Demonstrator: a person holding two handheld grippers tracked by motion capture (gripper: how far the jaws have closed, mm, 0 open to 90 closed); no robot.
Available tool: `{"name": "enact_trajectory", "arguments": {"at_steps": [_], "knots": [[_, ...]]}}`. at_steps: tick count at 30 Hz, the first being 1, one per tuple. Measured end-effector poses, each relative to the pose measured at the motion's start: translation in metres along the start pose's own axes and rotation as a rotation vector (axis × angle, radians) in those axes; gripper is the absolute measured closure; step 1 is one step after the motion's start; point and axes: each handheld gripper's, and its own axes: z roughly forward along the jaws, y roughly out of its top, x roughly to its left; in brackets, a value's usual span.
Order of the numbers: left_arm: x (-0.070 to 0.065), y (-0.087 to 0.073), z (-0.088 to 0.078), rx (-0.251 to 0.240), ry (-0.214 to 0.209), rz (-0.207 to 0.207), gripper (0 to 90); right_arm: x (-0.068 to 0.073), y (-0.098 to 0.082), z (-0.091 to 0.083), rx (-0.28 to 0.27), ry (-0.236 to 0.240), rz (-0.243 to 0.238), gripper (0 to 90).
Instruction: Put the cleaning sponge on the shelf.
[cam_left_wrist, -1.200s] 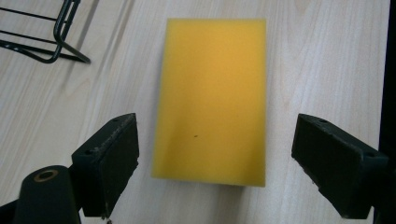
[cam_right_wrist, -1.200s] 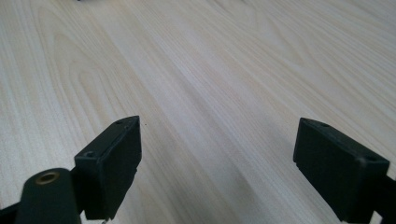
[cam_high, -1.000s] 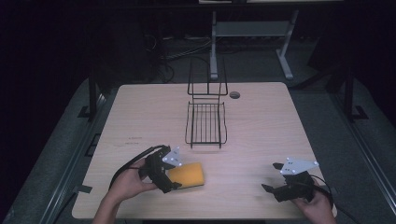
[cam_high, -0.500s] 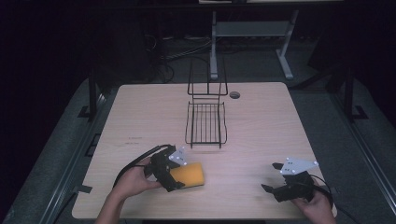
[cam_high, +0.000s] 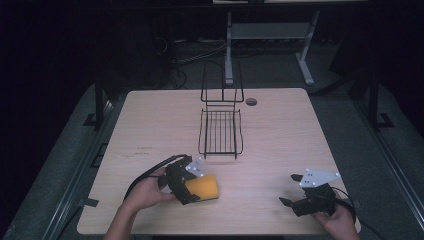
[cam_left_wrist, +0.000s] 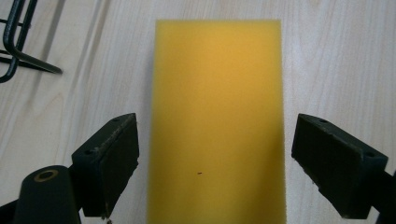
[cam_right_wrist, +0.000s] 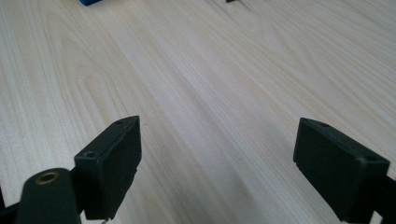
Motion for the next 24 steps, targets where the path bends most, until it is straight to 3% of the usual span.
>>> {"name": "enact_trajectory", "arguments": {"at_steps": [24], "knots": [[0.003,0.009,0.017,0.047,-0.041,0.010,14.5,0.000,0.000,0.000,-0.001,0.006,-0.006,14.9]]}}
